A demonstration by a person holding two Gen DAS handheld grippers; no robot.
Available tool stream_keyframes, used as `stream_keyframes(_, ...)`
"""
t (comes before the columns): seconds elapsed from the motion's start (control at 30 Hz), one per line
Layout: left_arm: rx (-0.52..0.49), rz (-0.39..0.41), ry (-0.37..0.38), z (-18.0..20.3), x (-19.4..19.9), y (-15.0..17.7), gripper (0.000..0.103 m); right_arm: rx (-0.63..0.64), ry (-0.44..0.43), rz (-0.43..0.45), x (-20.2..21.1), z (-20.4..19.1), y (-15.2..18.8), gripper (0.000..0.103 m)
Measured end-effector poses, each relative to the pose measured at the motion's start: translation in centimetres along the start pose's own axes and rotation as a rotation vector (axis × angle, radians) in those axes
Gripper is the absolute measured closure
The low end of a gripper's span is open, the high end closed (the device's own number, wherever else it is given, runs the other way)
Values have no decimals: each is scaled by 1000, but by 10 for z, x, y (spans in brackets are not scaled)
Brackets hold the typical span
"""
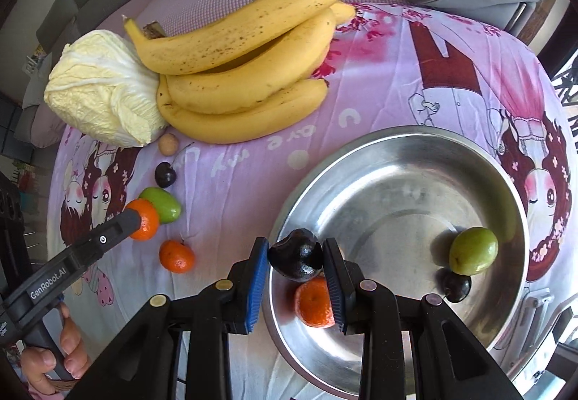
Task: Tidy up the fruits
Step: 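Carry the tangerine toward the bowl with the left tool while the right carries the cherry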
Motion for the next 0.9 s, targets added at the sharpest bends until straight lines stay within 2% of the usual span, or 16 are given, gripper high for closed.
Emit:
stream_keyframes(0.2,-75,-26,23,28,-3,11,69,-37,22,5,6,10,5,70)
stream_keyframes(0.23,-87,-27,22,36,-6,12,77,-42,23,5,9,14,6,70)
stream_keyframes(0.27,-100,-31,27,43,-7,12,79,-47,25,6,9,15,6,70)
stream_keyframes(0.47,-164,-47,33,71,-12,18,79,-75,31,9,12,32,8,70)
stream_keyframes(0.67,-130,-62,-16,63,-28,10,79,-84,21,7,7,38,10,70)
stream_keyframes(0.9,-89,-98,-34,47,-42,8,78,-87,19,-10,2,41,16,71)
Point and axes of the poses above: each gripper's, at about its wrist camera, not at the fingertips, and x roughly against the way its jaws point, z to its right, y to its underside, the point moved 3 cm from there along -x, roughly the way its jaws point, and after that the axes turned 11 degrees about -y, right-handed, at the moved point
